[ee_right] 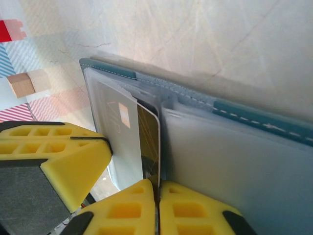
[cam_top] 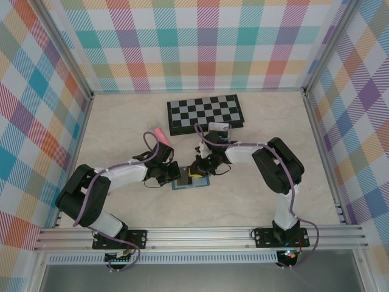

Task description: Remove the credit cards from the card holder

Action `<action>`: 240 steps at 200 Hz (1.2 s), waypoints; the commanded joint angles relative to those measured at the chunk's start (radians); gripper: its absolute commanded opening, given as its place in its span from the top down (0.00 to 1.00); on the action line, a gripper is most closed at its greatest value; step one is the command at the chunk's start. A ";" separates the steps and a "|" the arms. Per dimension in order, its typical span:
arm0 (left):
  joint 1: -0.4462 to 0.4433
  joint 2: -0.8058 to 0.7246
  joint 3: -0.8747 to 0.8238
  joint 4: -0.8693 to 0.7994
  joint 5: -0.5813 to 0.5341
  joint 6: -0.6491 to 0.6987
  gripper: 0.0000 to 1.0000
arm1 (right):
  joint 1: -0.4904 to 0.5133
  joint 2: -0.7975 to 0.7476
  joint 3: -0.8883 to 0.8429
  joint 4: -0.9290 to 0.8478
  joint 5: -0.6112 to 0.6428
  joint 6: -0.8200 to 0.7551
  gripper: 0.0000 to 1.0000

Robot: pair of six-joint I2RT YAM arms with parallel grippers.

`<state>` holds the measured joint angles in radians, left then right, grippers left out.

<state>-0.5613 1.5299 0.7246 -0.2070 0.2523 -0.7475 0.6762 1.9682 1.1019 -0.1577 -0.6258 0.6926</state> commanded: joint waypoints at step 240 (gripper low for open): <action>0.048 -0.403 0.065 -0.363 -0.278 0.070 0.00 | -0.151 -0.508 0.273 -0.354 0.604 -0.841 1.00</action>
<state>-0.5274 1.1435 0.8204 -0.5266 -0.0029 -0.6975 0.5552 1.4330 1.3369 -0.5308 -0.0540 0.0910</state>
